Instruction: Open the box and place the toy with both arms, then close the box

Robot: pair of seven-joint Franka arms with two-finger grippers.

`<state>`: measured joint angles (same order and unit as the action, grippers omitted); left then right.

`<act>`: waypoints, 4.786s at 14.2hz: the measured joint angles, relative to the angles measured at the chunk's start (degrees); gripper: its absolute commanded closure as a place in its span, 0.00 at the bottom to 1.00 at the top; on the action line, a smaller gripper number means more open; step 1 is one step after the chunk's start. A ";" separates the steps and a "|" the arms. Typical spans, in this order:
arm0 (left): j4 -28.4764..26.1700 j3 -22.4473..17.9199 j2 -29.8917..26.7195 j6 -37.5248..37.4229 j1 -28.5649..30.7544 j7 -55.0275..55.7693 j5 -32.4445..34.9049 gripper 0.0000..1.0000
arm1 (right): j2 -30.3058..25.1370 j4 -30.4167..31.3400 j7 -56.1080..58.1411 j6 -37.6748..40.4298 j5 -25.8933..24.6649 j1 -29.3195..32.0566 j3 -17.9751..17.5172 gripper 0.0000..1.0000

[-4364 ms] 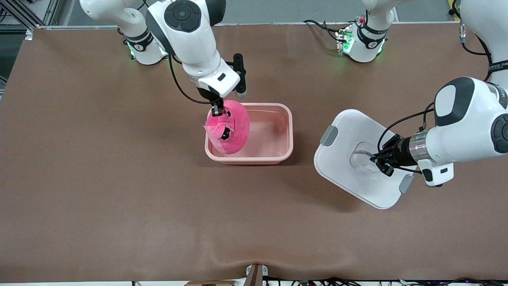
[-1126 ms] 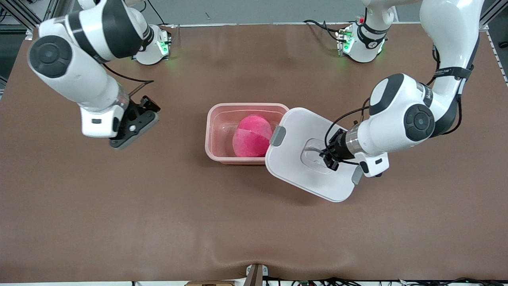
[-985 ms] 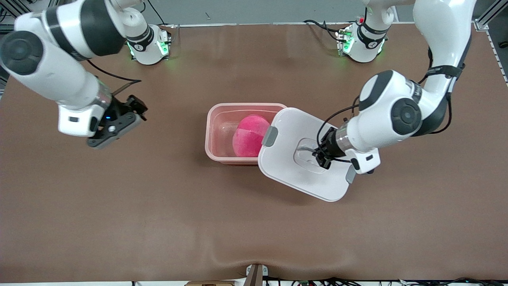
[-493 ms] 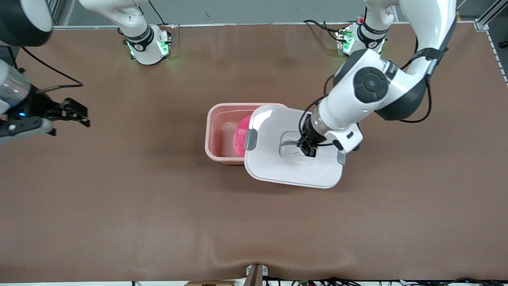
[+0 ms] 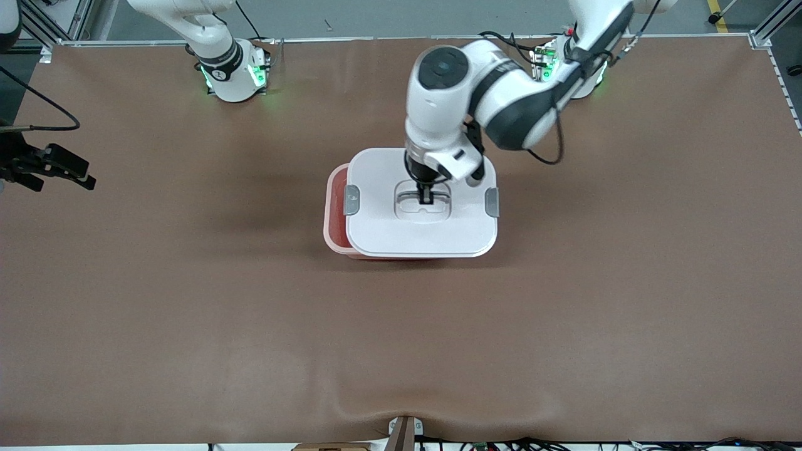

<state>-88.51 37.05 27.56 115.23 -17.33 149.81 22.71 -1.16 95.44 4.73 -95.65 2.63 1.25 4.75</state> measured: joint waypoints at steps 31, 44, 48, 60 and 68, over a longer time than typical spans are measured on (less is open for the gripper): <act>-1.63 -0.43 7.71 7.05 -7.50 9.54 17.86 1.00 | 0.47 -1.38 5.06 -0.39 -0.88 2.99 -2.62 0.00; -3.77 -0.44 6.48 7.49 -7.88 9.80 18.55 1.00 | 0.47 -1.45 5.08 -0.25 -0.94 2.99 -2.61 0.00; -3.89 -0.62 6.48 7.90 -7.86 9.81 18.71 1.00 | 0.47 -1.45 5.09 -0.25 -0.94 2.99 -2.64 0.00; -5.42 -0.91 5.37 7.44 -7.07 9.62 19.36 0.00 | 0.47 -1.44 5.17 -0.12 -4.15 2.99 -2.91 0.00; -3.34 -0.81 1.98 4.55 -5.28 6.90 15.69 0.00 | 0.49 -1.43 5.17 2.05 -4.15 2.99 -2.85 0.00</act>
<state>-91.85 36.25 29.54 119.78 -22.61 156.70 38.40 -0.67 94.02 9.91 -93.60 -1.52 4.24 1.90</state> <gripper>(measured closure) 0.000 0.000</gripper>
